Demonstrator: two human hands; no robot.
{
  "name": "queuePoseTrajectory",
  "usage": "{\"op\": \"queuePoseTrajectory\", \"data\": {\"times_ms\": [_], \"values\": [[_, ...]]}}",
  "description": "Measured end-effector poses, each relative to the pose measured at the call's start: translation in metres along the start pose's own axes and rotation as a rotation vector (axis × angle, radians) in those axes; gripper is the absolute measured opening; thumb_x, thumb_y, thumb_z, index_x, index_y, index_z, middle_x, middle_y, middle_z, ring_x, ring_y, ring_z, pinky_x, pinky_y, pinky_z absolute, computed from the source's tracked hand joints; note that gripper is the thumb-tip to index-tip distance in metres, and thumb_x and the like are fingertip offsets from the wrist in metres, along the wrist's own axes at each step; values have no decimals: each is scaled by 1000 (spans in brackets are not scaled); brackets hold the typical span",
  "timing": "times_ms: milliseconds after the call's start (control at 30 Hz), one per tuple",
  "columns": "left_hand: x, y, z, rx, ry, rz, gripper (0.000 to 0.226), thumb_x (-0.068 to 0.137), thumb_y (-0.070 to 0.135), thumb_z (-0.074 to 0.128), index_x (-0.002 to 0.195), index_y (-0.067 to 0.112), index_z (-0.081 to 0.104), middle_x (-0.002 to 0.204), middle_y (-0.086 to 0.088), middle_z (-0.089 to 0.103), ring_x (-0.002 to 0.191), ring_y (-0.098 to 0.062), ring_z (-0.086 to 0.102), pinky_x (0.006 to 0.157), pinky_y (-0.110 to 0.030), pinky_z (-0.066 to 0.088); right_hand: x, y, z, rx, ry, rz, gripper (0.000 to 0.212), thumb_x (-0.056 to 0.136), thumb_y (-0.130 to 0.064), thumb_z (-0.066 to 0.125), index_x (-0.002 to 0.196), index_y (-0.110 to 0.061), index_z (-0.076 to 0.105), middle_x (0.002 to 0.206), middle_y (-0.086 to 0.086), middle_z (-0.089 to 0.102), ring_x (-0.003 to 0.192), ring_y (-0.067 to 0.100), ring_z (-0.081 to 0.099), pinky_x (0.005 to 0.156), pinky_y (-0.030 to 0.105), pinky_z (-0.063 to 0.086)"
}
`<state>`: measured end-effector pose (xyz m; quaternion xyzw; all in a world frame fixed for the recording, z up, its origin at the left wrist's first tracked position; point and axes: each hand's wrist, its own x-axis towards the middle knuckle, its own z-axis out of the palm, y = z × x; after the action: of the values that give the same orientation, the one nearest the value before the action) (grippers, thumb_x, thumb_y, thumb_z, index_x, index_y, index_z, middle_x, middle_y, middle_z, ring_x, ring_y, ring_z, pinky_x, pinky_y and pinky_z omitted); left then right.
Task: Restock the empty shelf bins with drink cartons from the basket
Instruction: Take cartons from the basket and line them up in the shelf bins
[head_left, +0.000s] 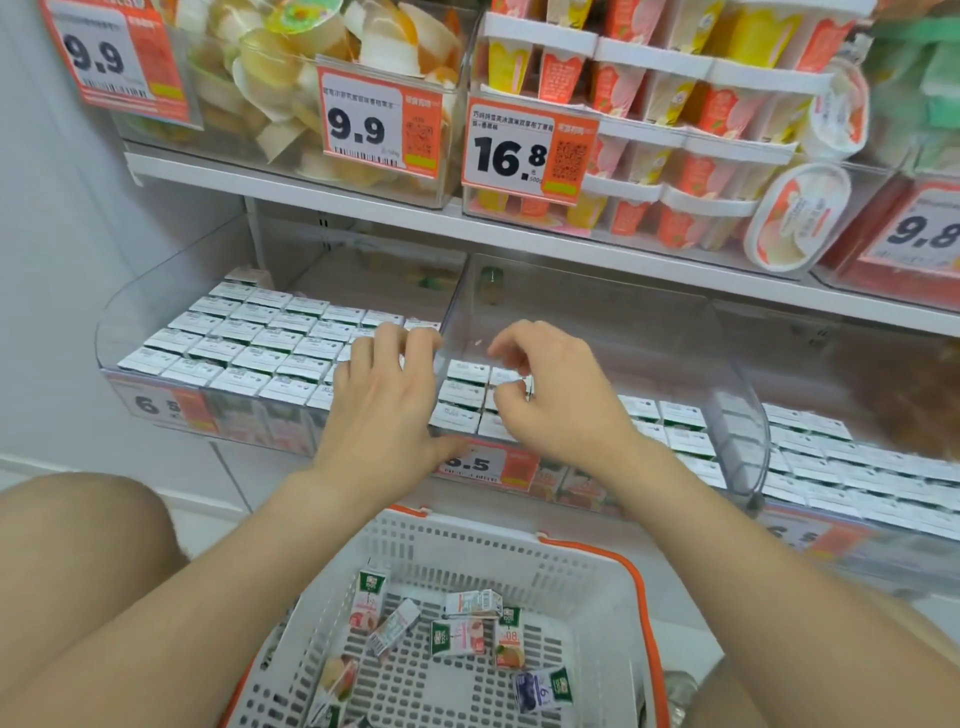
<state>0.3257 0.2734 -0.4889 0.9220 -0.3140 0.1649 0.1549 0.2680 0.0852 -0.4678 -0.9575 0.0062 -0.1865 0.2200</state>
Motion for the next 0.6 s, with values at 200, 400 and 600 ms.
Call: {"op": "queuePoseTrajectory", "data": {"times_ms": [200,400,600], "values": [[-51,16,21,-43,-187,108,35,83,28,77,91,25,43,85,5,57,80,-27,57,62,-39,42,-92,-32,3,-13,-528,-60,22,76,-17,48,81,-25,68,70,-9,67,68,14,64,62,36,57],[-103,12,106,100,-860,104,24,92,14,65,114,22,60,114,-3,62,102,-28,64,77,-39,54,-138,16,70,-296,-965,81,15,88,-9,50,73,-11,54,69,8,51,62,31,51,56,39,46],[-153,0,185,72,-1092,-58,28,95,6,57,120,17,59,118,-6,62,104,-27,66,85,-39,56,-162,82,141,-254,-1021,324,17,92,-2,50,101,-8,63,102,15,62,84,32,62,73,44,56]]}}
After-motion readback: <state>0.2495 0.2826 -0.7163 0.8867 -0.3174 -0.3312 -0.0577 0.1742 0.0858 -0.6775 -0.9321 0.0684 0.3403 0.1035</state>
